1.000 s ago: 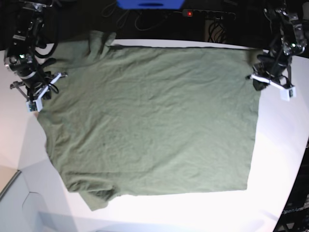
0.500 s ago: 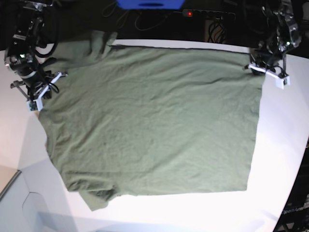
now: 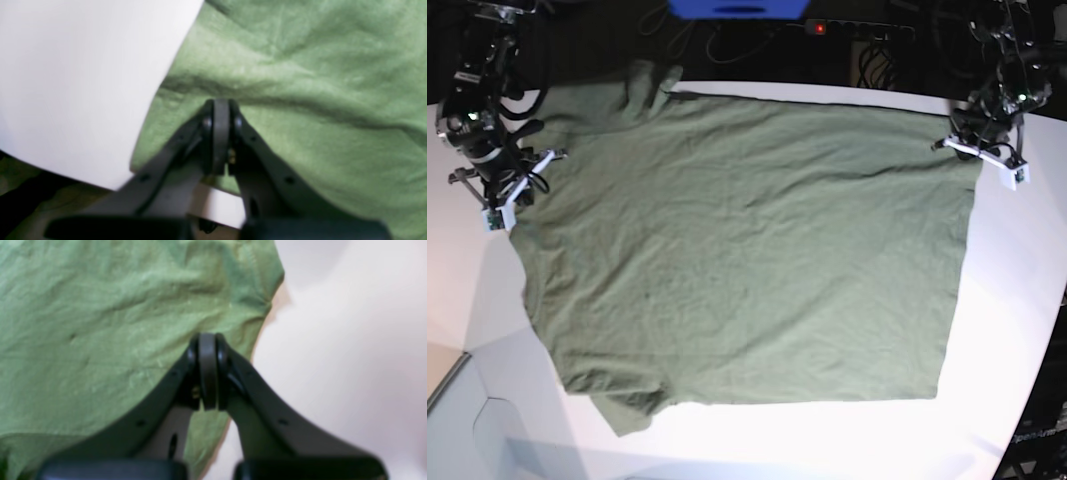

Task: Layout the t-shirt on the table in an organized manner, then fold the t-shirt properly
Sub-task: 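Adjust the shirt edge with both grippers, smoothing it outward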

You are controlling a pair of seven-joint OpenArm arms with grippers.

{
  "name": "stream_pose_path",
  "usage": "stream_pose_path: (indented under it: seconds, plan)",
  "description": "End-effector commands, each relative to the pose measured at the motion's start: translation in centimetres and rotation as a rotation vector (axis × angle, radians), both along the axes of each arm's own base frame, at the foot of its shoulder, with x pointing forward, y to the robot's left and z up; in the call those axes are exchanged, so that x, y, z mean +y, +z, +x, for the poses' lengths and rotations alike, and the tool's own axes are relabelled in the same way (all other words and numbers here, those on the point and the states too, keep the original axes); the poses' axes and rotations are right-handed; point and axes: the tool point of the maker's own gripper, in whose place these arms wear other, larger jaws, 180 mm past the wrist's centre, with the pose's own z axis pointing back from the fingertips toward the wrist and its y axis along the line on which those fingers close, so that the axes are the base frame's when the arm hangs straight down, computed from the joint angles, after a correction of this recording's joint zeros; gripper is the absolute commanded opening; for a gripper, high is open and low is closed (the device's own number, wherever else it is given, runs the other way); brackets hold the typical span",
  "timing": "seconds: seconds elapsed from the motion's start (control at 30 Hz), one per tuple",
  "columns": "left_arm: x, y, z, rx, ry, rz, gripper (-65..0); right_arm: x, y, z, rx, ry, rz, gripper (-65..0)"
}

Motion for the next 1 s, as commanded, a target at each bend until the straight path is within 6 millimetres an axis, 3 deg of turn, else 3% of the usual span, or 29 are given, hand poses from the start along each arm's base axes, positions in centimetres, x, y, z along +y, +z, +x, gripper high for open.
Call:
stream_pose_path:
  seconds: [0.0, 0.43, 0.6, 0.67, 0.83, 0.97]
  plan:
    - [0.5, 0.7, 0.3, -0.008, 0.000, 0.017, -64.9, -0.4, 1.0, 0.6, -0.038, 0.001, -0.014, -65.0]
    - [-0.8, 4.8, 2.7, -0.129, -0.050, 0.043, -64.5, -0.8, -0.3, -1.9, 0.024, 0.014, -0.033, -65.0]
    - [-1.0, 5.2, 2.7, -0.139, -0.054, 0.046, -63.1, -1.3, -0.8, -3.0, 0.054, 0.017, -0.047, -58.1]
    - [-1.2, 5.1, 2.6, -0.140, -0.049, 0.036, -57.0, -1.3, -0.8, -3.4, 0.058, 0.019, -0.049, -54.6]
    - [-0.4, 5.5, 2.2, -0.145, -0.025, 0.048, -32.5, -2.1, 0.2, -4.5, 0.047, -0.005, -0.074, -44.5]
    - [0.3, 6.5, 1.5, -0.155, -0.019, 0.082, -24.8, -2.8, 0.6, -5.3, 0.051, -0.019, -0.093, -40.5]
